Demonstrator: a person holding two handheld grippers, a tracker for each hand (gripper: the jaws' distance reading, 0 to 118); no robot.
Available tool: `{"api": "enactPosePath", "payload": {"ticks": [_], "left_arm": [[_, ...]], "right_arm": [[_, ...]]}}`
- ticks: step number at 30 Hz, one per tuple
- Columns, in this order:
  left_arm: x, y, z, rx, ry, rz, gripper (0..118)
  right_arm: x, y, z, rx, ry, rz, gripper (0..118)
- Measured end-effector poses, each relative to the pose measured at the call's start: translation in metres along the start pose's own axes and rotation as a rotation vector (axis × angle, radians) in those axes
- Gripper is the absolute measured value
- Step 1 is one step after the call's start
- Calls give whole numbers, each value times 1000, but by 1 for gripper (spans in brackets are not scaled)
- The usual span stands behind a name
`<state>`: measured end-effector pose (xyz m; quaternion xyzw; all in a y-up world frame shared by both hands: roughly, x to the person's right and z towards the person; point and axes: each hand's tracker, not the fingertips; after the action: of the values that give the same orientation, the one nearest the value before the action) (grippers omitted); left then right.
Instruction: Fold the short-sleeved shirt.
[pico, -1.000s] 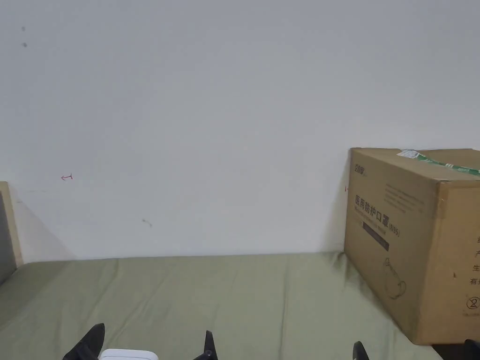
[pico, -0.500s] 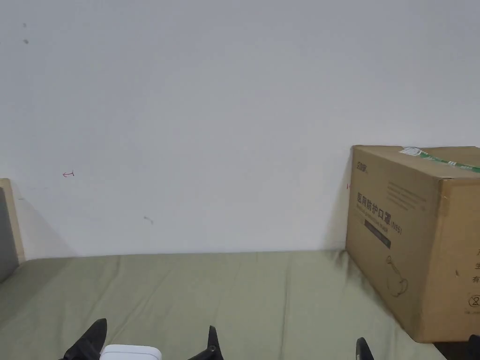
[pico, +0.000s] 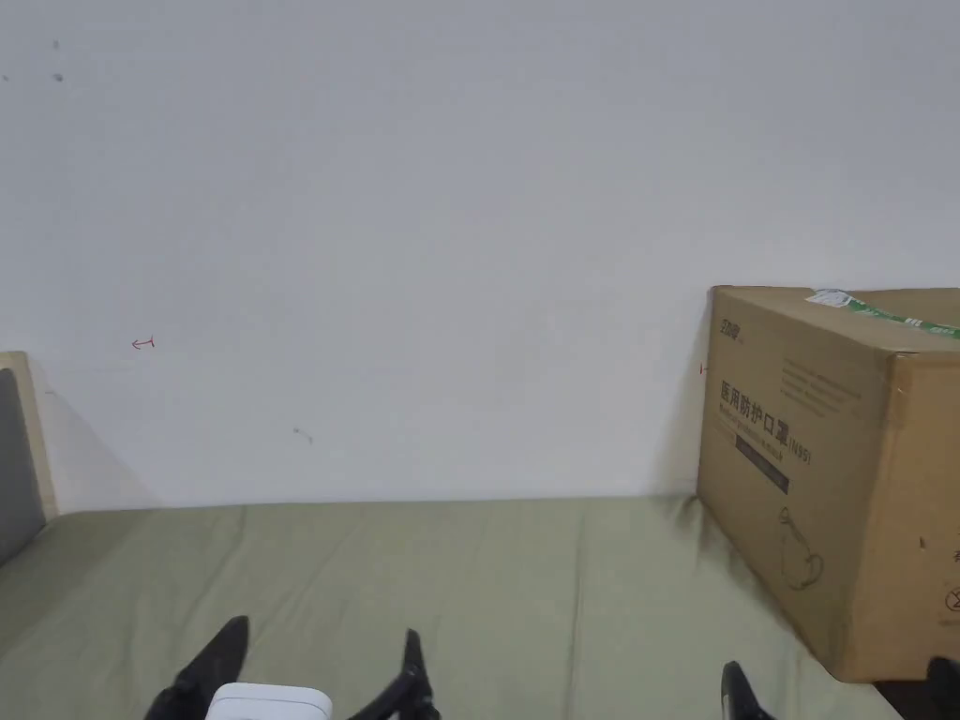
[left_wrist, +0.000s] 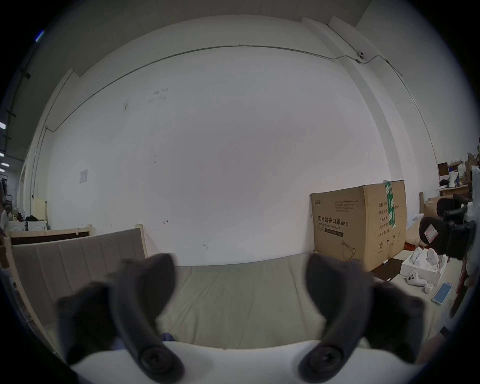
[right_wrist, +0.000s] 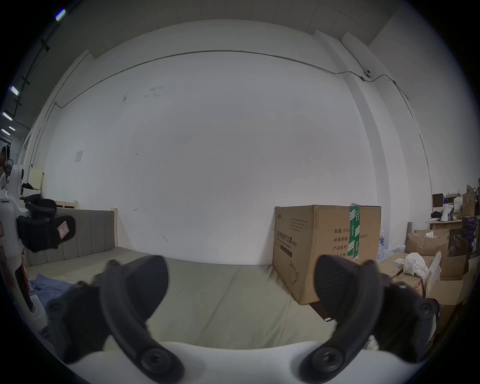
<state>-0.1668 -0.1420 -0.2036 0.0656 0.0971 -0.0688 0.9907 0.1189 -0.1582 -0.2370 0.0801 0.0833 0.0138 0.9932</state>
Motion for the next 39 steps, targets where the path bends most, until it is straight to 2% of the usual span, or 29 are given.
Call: {"api": "enactPosePath", "payload": {"ticks": [1, 2, 3, 4, 6, 10, 16, 20, 25, 29, 33, 36, 39], "left_arm": [[1, 1, 0, -2, 15, -19, 61], [0, 2, -1, -12, 28, -36, 25], [-1, 2, -3, -22, 41, -37, 0], [-2, 1, -3, -22, 49, -24, 0], [-9, 0, -5, -45, 17, 28, 0], [-16, -5, -6, -64, 25, 51, 0], [-39, -7, 11, -76, 54, 58, 0], [-91, -13, 45, -110, 203, -10, 0], [-162, -21, 107, -163, 450, -60, 0], [-187, -27, 134, -175, 526, -61, 0], [-196, -33, 135, -186, 529, -49, 0], [-210, -40, 111, -217, 505, -56, 0], [-244, -75, 59, -473, 295, 46, 0]], "right_arm": [[-1, 1, 1, 11, -6, 7, 93], [-1, 1, 2, 18, -13, 12, 63], [-1, 3, 1, 24, -21, 18, 25], [0, 4, -1, 19, -21, 8, 7], [4, 7, -2, 6, -4, -27, 6], [3, 7, -2, -4, -7, -5, 1], [-12, 4, -10, -28, 40, -22, 0], [-59, 1, -27, -77, 200, -59, 0], [-136, 5, -25, -83, 475, -106, 0], [-172, 6, -22, -112, 582, -151, 0], [-182, 4, -26, -134, 587, -140, 0], [-174, 2, -27, -149, 592, -108, 0], [-163, -3, -27, -171, 589, -58, 0]]}}
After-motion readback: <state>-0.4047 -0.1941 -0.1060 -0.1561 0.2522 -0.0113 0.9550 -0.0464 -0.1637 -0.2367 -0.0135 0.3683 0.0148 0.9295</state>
